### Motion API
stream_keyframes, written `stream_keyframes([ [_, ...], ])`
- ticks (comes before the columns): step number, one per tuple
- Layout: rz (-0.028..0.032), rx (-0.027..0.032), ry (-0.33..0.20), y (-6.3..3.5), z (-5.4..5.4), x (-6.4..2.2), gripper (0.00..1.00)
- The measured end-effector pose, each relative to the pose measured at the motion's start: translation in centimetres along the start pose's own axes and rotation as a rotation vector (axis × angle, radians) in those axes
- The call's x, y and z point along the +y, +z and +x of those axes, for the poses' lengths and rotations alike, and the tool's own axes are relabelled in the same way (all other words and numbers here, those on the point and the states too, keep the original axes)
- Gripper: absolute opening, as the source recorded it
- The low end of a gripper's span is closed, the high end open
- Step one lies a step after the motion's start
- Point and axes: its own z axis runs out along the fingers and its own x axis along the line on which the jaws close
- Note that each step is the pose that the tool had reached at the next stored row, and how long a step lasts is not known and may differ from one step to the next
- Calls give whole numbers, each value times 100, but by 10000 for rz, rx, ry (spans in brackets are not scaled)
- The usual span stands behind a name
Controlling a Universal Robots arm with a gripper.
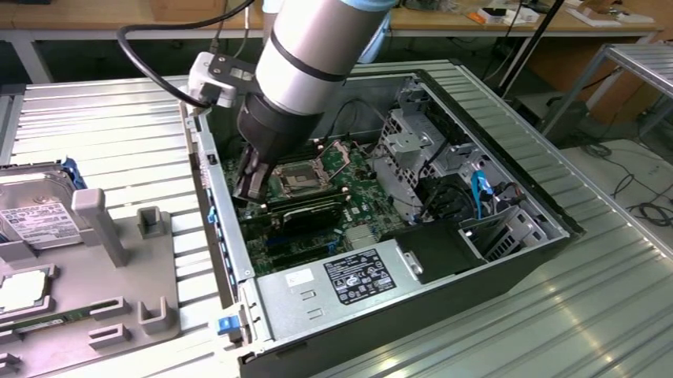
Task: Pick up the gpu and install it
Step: 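Press down on the gpu until it lock into place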
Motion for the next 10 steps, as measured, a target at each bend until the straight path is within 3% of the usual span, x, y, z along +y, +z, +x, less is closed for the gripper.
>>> stream_keyframes([
  [7,-96,49,10,-74,-33,-11,11],
  [8,-130,78,19,-105,-34,-2,11],
  [9,-140,164,48,-110,-34,0,11],
  [10,-136,192,57,-109,-33,-1,11],
])
